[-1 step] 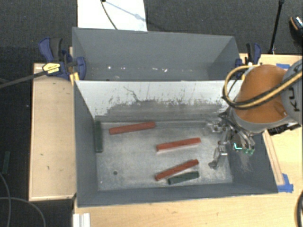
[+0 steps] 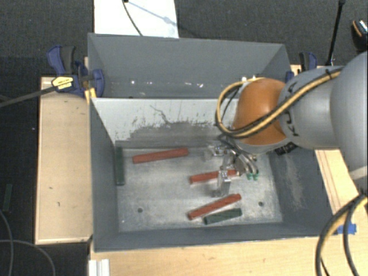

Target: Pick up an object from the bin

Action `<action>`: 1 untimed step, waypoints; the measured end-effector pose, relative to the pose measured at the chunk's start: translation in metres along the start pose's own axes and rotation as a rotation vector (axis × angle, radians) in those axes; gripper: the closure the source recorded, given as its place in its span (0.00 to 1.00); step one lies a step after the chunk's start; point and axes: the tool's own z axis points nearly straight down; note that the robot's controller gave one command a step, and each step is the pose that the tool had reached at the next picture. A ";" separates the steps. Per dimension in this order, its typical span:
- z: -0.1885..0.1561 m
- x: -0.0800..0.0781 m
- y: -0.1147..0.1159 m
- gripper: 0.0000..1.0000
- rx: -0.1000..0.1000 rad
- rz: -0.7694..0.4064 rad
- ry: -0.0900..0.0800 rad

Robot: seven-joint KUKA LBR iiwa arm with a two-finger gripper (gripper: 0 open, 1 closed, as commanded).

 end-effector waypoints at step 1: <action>-0.036 0.003 0.010 0.00 0.003 0.023 -0.005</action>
Offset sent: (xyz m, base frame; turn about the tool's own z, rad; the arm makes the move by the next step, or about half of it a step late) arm -0.0047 0.0080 0.0333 0.0256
